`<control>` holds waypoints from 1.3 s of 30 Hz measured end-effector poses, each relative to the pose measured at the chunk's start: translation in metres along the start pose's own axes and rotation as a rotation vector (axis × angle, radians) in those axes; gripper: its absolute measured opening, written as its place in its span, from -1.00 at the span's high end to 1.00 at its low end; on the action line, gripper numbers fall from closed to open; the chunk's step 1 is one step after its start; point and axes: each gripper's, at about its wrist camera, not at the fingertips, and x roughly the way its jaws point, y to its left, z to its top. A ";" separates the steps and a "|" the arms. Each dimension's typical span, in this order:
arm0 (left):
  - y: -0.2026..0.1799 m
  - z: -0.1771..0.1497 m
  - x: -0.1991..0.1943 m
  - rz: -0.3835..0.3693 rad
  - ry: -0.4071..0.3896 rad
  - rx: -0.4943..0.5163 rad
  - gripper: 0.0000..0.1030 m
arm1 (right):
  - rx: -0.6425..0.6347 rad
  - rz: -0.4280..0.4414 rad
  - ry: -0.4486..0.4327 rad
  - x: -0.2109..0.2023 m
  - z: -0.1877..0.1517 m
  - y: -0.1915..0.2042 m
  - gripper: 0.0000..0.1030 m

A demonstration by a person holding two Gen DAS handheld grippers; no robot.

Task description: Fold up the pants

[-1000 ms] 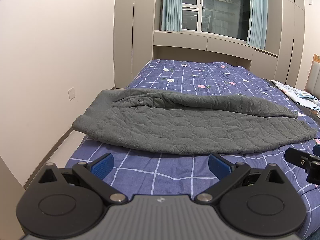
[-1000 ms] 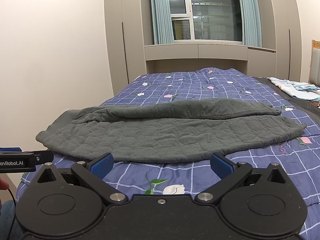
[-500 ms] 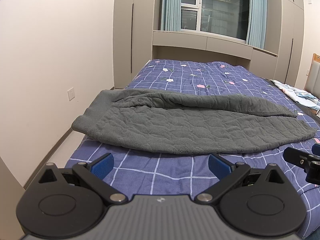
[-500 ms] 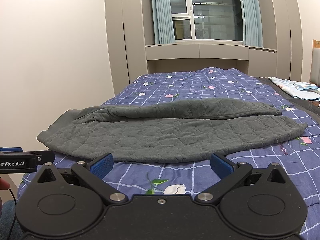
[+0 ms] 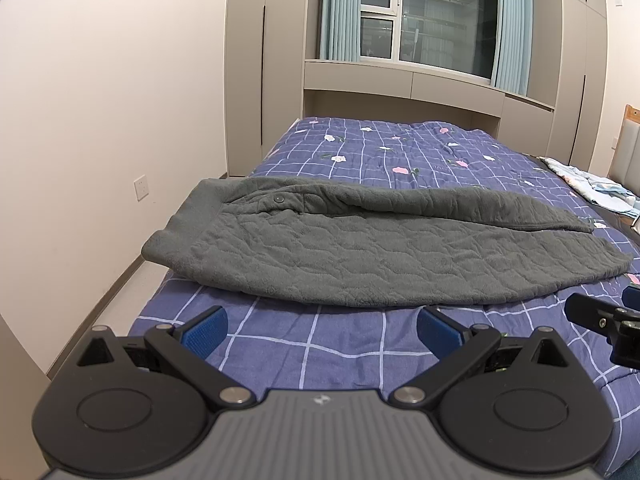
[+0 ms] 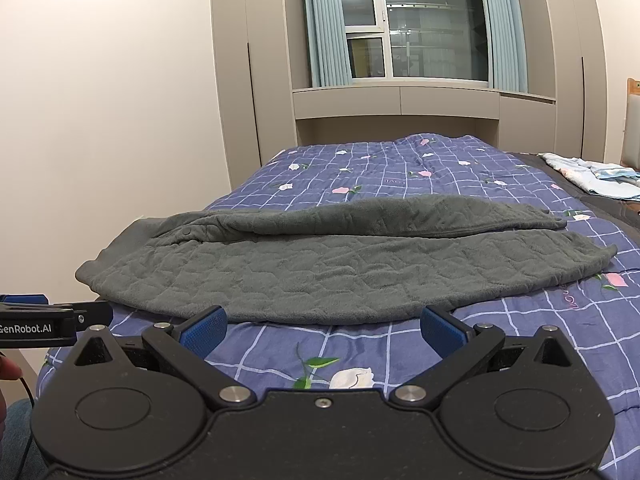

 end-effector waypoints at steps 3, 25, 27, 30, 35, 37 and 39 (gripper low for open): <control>0.000 0.000 0.000 0.001 0.000 0.000 -0.99 | 0.000 0.000 0.000 0.000 0.000 0.000 -0.99; 0.006 0.012 0.028 -0.004 0.159 -0.021 -0.99 | 0.027 0.045 0.122 0.024 0.022 -0.001 -0.99; 0.008 0.017 0.033 0.009 0.158 -0.022 -0.99 | 0.027 0.041 0.139 0.028 0.027 -0.002 -0.99; 0.010 0.025 0.040 0.019 0.162 -0.026 -0.99 | 0.013 0.010 0.164 0.038 0.034 -0.004 -0.99; 0.011 0.043 0.052 0.049 0.155 -0.002 -0.99 | 0.007 -0.004 0.172 0.051 0.044 -0.011 -0.99; 0.011 0.051 0.058 0.066 0.152 0.008 -0.99 | 0.007 -0.002 0.173 0.054 0.047 -0.012 -0.99; 0.012 0.060 0.065 0.079 0.151 0.017 -0.99 | 0.010 0.002 0.178 0.062 0.052 -0.014 -0.99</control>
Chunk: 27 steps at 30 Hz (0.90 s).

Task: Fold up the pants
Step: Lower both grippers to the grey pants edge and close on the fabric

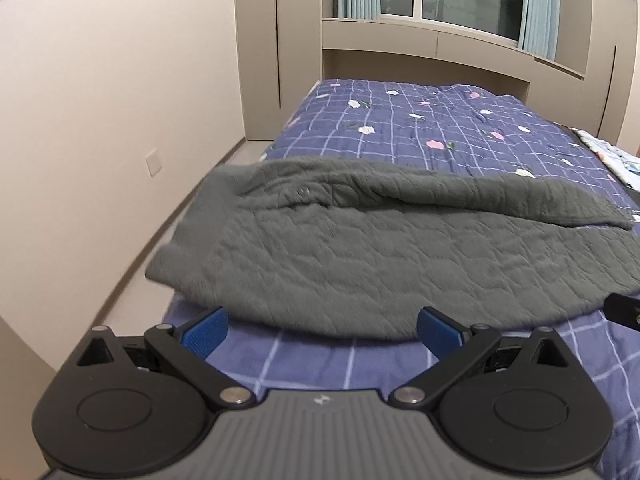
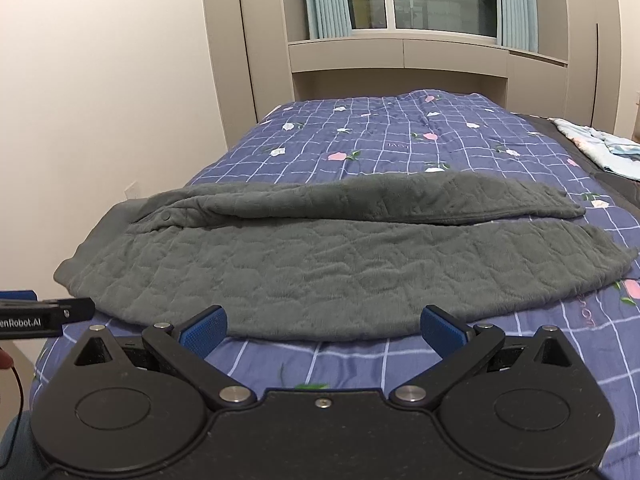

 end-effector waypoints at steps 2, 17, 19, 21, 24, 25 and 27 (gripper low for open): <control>0.000 0.010 0.007 0.012 -0.004 0.011 -0.99 | 0.005 0.004 0.005 0.007 0.007 -0.003 -0.99; -0.001 0.092 0.097 0.101 0.002 0.115 -0.99 | -0.005 -0.013 0.055 0.100 0.054 -0.024 -0.99; -0.001 0.104 0.110 0.107 0.006 0.132 -0.99 | -0.008 -0.024 0.061 0.114 0.061 -0.027 -0.99; -0.003 0.115 0.124 0.112 0.005 0.153 -0.99 | -0.013 -0.024 0.063 0.127 0.069 -0.031 -0.99; -0.006 0.130 0.143 0.120 -0.003 0.189 -0.99 | -0.030 0.006 0.029 0.143 0.081 -0.038 -0.99; -0.007 0.134 0.148 0.122 -0.008 0.201 -0.99 | -0.038 0.025 0.007 0.147 0.084 -0.040 -0.99; -0.009 0.143 0.161 0.126 -0.015 0.223 -0.99 | -0.057 0.051 -0.047 0.155 0.092 -0.045 -0.99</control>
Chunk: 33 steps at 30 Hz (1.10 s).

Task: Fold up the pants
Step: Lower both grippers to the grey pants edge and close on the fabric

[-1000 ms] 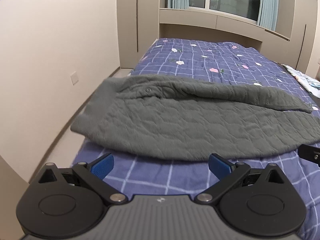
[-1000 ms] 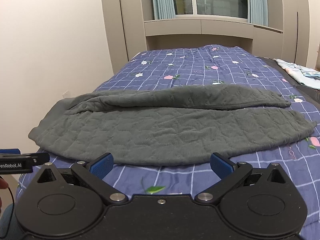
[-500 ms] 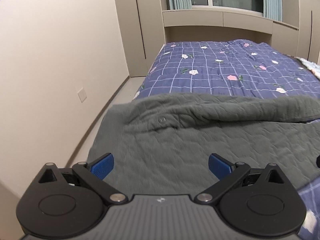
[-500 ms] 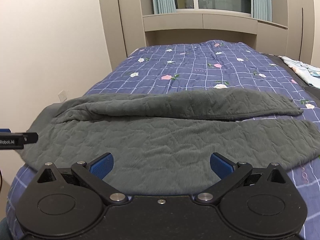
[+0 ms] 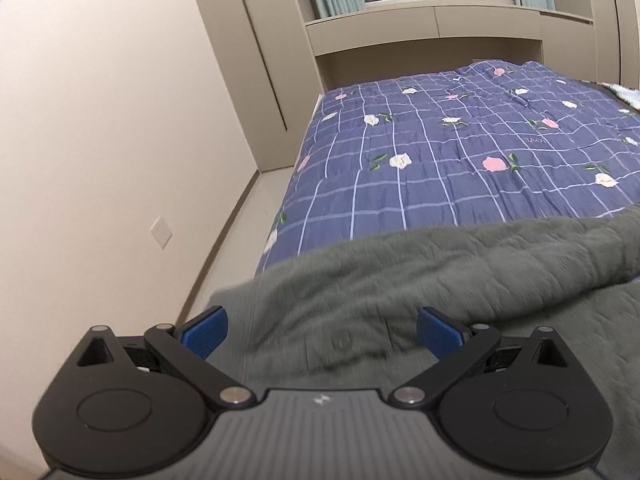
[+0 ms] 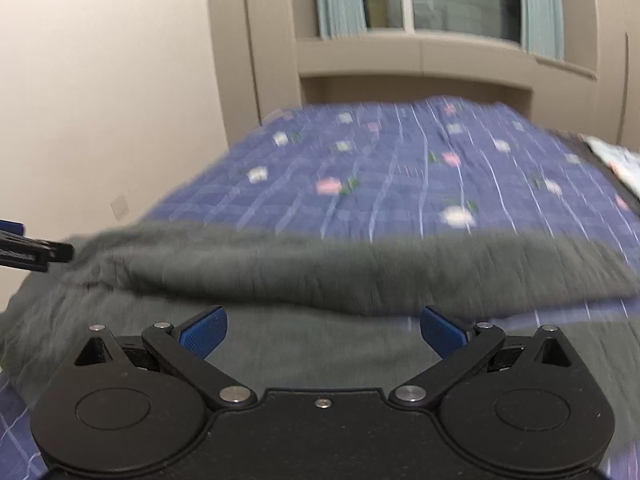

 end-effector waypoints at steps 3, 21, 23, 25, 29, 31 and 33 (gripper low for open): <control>0.000 0.014 0.018 0.001 0.005 0.030 -0.99 | -0.030 0.032 -0.036 0.016 0.013 -0.008 -0.99; 0.002 0.064 0.115 -0.045 0.073 0.173 -0.99 | -0.322 0.313 0.142 0.167 0.098 -0.050 -0.99; 0.002 0.067 0.126 -0.056 0.079 0.178 -0.99 | -0.324 0.288 0.185 0.185 0.103 -0.051 -0.99; 0.002 0.069 0.136 -0.081 0.083 0.187 -0.99 | -0.329 0.287 0.213 0.199 0.107 -0.050 -0.99; 0.010 0.074 0.160 -0.171 0.106 0.206 -0.99 | -0.307 0.360 0.341 0.226 0.111 -0.050 -0.99; 0.015 0.075 0.172 -0.183 0.113 0.203 -0.99 | -0.277 0.427 0.394 0.236 0.111 -0.053 -0.99; 0.019 0.074 0.185 -0.179 0.125 0.203 -0.99 | -0.293 0.410 0.407 0.241 0.107 -0.052 -0.99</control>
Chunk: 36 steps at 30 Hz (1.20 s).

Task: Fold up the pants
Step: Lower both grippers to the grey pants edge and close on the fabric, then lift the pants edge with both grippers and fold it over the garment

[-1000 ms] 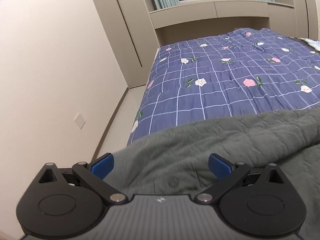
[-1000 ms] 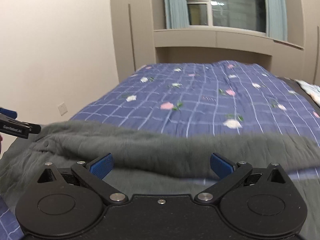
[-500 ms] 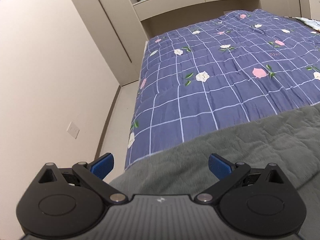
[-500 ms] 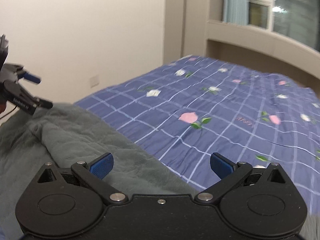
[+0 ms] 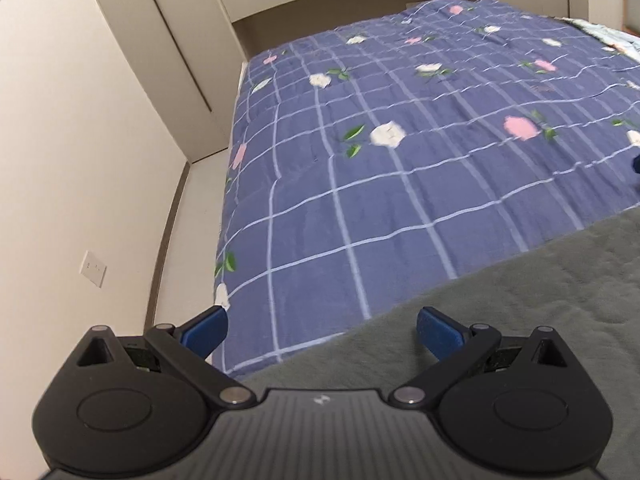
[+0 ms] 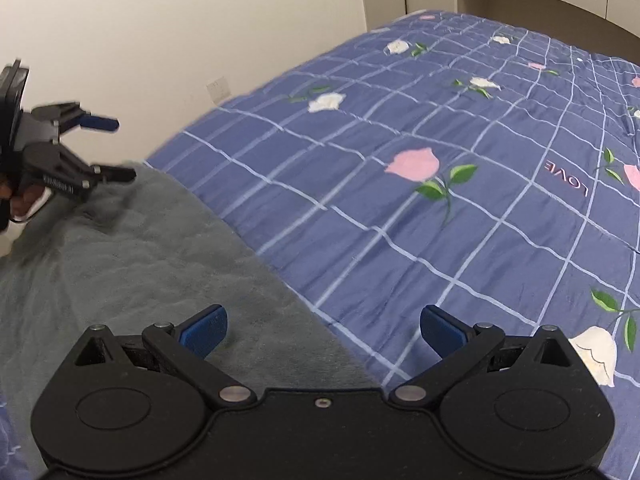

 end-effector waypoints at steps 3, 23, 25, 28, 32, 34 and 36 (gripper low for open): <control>0.011 -0.002 0.008 -0.074 0.000 -0.011 -0.99 | -0.047 -0.003 0.032 0.008 -0.002 0.007 -0.99; 0.006 0.000 0.029 -0.306 0.080 0.136 -0.52 | -0.119 0.056 0.089 0.027 -0.003 0.017 -0.55; 0.008 0.000 0.028 -0.355 0.088 0.126 -0.13 | -0.107 0.077 0.101 0.027 -0.002 0.016 -0.40; 0.006 0.000 0.025 -0.355 0.097 0.127 0.13 | -0.088 0.099 0.110 0.023 0.001 0.018 0.09; 0.000 0.000 0.014 -0.312 0.096 0.139 0.60 | -0.096 0.063 0.119 0.018 0.001 0.027 0.59; -0.005 -0.001 0.004 -0.284 0.080 0.149 0.71 | -0.098 0.031 0.113 0.013 0.000 0.032 0.72; -0.008 -0.003 -0.010 -0.276 0.053 0.153 0.75 | -0.112 0.002 0.096 0.006 -0.002 0.039 0.77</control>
